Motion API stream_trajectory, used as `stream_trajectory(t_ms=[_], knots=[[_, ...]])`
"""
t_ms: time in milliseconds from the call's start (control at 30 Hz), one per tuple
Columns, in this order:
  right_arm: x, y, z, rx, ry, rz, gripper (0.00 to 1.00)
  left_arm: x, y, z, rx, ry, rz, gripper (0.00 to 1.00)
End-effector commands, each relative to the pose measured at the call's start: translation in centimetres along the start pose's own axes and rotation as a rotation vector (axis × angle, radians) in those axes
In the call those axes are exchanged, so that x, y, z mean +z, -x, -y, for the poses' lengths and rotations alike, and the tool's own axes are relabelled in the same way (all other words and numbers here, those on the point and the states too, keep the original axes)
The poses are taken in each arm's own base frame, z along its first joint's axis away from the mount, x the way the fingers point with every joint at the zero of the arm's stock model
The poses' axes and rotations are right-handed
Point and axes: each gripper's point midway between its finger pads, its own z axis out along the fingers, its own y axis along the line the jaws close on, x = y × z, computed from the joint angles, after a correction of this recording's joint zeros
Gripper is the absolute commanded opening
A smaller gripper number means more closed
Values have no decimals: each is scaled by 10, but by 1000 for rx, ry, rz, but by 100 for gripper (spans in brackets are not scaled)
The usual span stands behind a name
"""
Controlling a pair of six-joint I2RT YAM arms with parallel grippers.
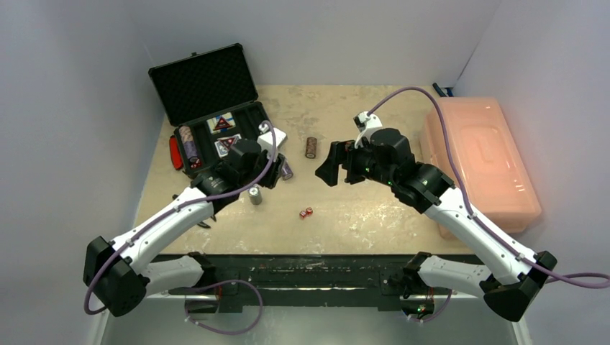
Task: Pack up texas hold em set
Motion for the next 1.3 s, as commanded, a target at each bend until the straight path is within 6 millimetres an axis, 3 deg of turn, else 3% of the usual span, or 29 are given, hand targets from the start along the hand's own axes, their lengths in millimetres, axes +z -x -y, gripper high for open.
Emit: stream_trajectory(t_ms=[0,400,833,1267], knots=[[-9,12,2,11,-35,45,99,-1,57,-29,-123,151,111,0],[-13,6,13,18,-88,37,99,30,93,-78,-282,350,61,0],[-17,0,23,21,-123,35,99,79,102,-149,-488,508,-19,0],[-19,-4,30,18,-157,32,99,132,104,-186,-605,547,-84,0]])
